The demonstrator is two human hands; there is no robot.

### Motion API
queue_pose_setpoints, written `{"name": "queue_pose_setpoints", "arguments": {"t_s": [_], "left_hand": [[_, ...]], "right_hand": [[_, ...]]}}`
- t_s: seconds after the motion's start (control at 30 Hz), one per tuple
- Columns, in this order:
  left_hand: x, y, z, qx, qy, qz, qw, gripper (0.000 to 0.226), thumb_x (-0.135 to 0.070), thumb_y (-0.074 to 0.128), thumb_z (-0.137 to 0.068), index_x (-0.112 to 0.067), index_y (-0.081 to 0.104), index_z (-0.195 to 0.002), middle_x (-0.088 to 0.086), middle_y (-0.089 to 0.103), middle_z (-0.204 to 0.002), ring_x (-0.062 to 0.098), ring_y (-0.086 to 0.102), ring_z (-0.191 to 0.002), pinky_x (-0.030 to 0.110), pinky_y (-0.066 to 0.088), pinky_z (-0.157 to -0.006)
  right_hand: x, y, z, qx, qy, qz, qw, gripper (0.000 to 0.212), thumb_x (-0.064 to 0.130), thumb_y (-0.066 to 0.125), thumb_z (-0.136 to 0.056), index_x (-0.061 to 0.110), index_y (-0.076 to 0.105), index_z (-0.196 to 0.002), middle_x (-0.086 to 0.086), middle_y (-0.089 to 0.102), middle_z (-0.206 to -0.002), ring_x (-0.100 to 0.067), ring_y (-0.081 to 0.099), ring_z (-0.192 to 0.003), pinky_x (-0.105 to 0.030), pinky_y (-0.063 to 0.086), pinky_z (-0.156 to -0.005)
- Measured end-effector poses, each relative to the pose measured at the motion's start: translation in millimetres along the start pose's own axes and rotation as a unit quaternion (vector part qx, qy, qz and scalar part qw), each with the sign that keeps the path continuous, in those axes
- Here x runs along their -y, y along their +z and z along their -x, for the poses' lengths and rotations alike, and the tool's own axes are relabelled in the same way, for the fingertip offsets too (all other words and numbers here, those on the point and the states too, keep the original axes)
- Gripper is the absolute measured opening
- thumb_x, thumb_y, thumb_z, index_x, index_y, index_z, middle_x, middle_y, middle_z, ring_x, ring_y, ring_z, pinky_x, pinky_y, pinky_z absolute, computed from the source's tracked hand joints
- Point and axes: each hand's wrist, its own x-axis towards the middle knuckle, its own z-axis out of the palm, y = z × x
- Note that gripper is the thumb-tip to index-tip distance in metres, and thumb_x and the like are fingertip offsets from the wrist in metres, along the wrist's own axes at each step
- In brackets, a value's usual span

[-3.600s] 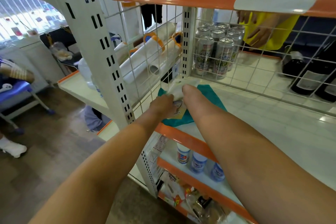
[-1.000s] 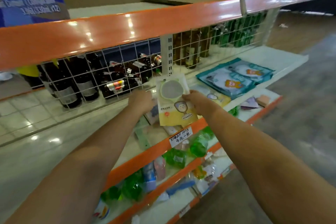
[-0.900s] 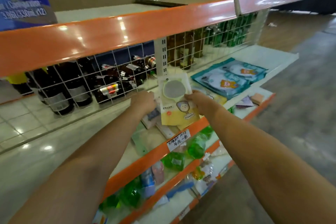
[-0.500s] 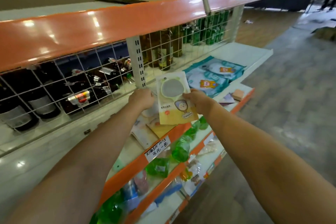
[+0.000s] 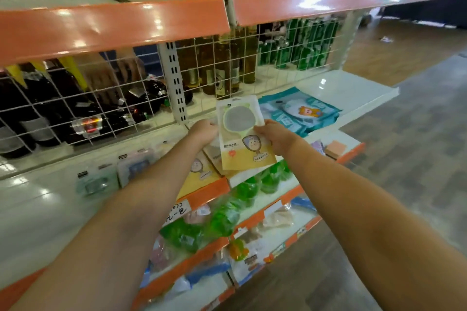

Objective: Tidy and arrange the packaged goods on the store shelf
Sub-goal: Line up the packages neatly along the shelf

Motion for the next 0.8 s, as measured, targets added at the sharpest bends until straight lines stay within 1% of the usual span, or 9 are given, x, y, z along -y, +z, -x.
{"name": "queue_pose_setpoints", "arguments": {"t_s": [0.13,0.2,0.23,0.3,0.43,0.53,0.6,0.67,0.8], "left_hand": [[-13,14,5,-0.018,-0.090,0.196,0.976,0.035,-0.021,0.037,-0.099,-0.012,0.054,-0.128,0.010,0.061,-0.118,0.027,0.060,-0.105,0.040,0.050,-0.091],[-15,20,7,-0.016,-0.109,0.271,0.956,0.032,-0.024,0.045,-0.096,-0.011,0.058,-0.122,0.012,0.065,-0.112,0.029,0.063,-0.101,0.042,0.052,-0.092],[-14,23,7,-0.019,-0.119,0.293,0.948,0.031,-0.024,0.049,-0.095,-0.009,0.059,-0.120,0.013,0.065,-0.112,0.030,0.063,-0.102,0.042,0.052,-0.094],[-13,25,10,-0.026,-0.144,0.321,0.936,0.031,-0.022,0.054,-0.093,-0.005,0.058,-0.120,0.013,0.063,-0.110,0.030,0.061,-0.100,0.039,0.051,-0.089],[-7,20,12,-0.037,-0.167,0.364,0.915,0.034,-0.013,0.058,-0.092,-0.004,0.055,-0.125,0.012,0.061,-0.093,0.027,0.060,-0.078,0.034,0.051,-0.067],[4,12,14,-0.057,-0.182,0.395,0.899,0.037,-0.014,0.064,-0.089,-0.001,0.057,-0.124,0.016,0.064,-0.112,0.030,0.063,-0.097,0.044,0.052,-0.089],[8,5,17,-0.069,-0.182,0.409,0.892,0.026,-0.010,0.063,-0.090,0.002,0.057,-0.111,0.015,0.065,-0.100,0.029,0.065,-0.087,0.042,0.055,-0.079],[12,-3,20,-0.079,-0.183,0.416,0.887,0.013,-0.007,0.061,-0.091,-0.002,0.056,-0.102,0.014,0.062,-0.083,0.026,0.061,-0.069,0.037,0.055,-0.065],[31,-20,23,-0.119,-0.194,0.378,0.898,0.027,-0.011,0.060,-0.092,0.001,0.056,-0.115,0.014,0.063,-0.096,0.029,0.063,-0.088,0.040,0.055,-0.081]], "right_hand": [[-5,-15,-10,0.031,0.002,0.027,0.999,0.013,0.013,0.054,-0.095,0.021,0.054,-0.085,-0.018,0.060,-0.109,-0.033,0.061,-0.097,-0.050,0.048,-0.098],[-9,-16,-15,0.053,0.003,0.041,0.998,0.004,0.016,0.056,-0.094,0.017,0.057,-0.097,-0.019,0.062,-0.117,-0.036,0.061,-0.107,-0.053,0.047,-0.099],[-11,-17,-19,0.063,-0.002,0.046,0.997,0.013,0.016,0.056,-0.094,0.013,0.057,-0.106,-0.019,0.062,-0.118,-0.036,0.061,-0.108,-0.053,0.047,-0.099],[-12,-15,-18,0.080,-0.005,0.039,0.996,0.015,0.011,0.053,-0.095,0.009,0.058,-0.109,-0.015,0.062,-0.111,-0.030,0.062,-0.099,-0.048,0.050,-0.095],[-9,-9,-19,0.100,0.008,0.020,0.995,0.014,0.007,0.049,-0.098,0.013,0.051,-0.086,-0.009,0.058,-0.079,-0.014,0.064,-0.054,-0.022,0.053,-0.048],[-6,1,-22,0.124,0.021,-0.005,0.992,0.001,0.010,0.050,-0.097,0.009,0.051,-0.097,-0.011,0.060,-0.081,-0.022,0.063,-0.064,-0.032,0.054,-0.058],[-3,10,-22,0.148,0.031,-0.020,0.988,0.003,0.011,0.052,-0.096,0.010,0.054,-0.098,-0.014,0.064,-0.084,-0.026,0.063,-0.070,-0.038,0.055,-0.061],[-2,17,-24,0.163,0.033,-0.019,0.986,0.009,0.012,0.052,-0.096,0.009,0.056,-0.103,-0.012,0.067,-0.081,-0.023,0.065,-0.069,-0.033,0.057,-0.058],[0,28,-28,0.136,0.032,-0.005,0.990,0.009,0.014,0.053,-0.095,0.007,0.058,-0.099,-0.004,0.064,-0.078,-0.014,0.062,-0.063,-0.021,0.050,-0.046]]}}
